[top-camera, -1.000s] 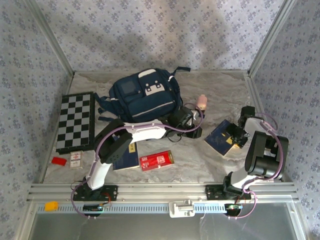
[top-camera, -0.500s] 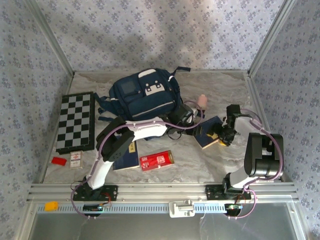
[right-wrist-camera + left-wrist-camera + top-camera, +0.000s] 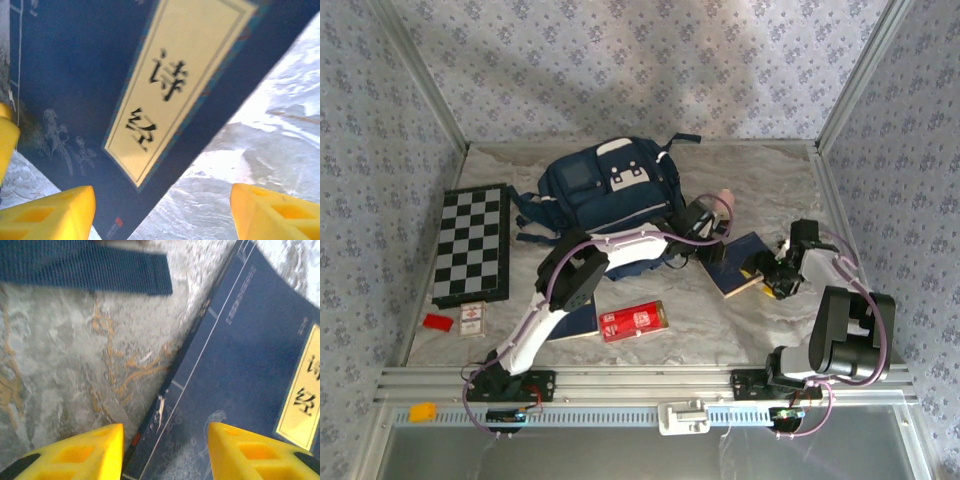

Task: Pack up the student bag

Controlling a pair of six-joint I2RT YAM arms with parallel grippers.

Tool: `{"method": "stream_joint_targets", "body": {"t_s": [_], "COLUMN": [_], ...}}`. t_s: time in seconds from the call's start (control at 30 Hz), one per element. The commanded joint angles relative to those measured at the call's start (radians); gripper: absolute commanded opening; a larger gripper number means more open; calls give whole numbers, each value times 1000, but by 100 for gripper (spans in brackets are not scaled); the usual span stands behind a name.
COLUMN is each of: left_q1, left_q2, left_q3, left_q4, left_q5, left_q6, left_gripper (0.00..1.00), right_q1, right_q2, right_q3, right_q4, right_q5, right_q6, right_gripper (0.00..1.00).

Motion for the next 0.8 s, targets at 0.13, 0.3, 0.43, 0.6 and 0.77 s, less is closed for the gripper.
{"method": "stream_joint_targets", "body": {"t_s": [0.13, 0.3, 0.43, 0.6, 0.77], "left_q1": [-67, -124, -115, -72, -57], "left_q2": [-50, -169, -185, -143, -83], "left_q3": [-58, -196, -189, -133, -81], "left_q4": [-57, 16, 34, 3, 24], "left_q5": [121, 70, 17, -71, -21], "left_q6": [-73, -158, -179, -206, -204], "left_gripper": [42, 40, 40, 39, 39], "right_q1": [-62, -81, -107, -107, -113], "right_q2": [-14, -8, -3, -3, 24], "right_q3": [-6, 22, 52, 34, 20], "right_q4": [21, 6, -66, -58, -55], "right_q5": [-63, -111, -83, -51, -15], "right_q6": [-17, -46, -74, -46, -56], "right_gripper": [73, 75, 76, 78, 76]}}
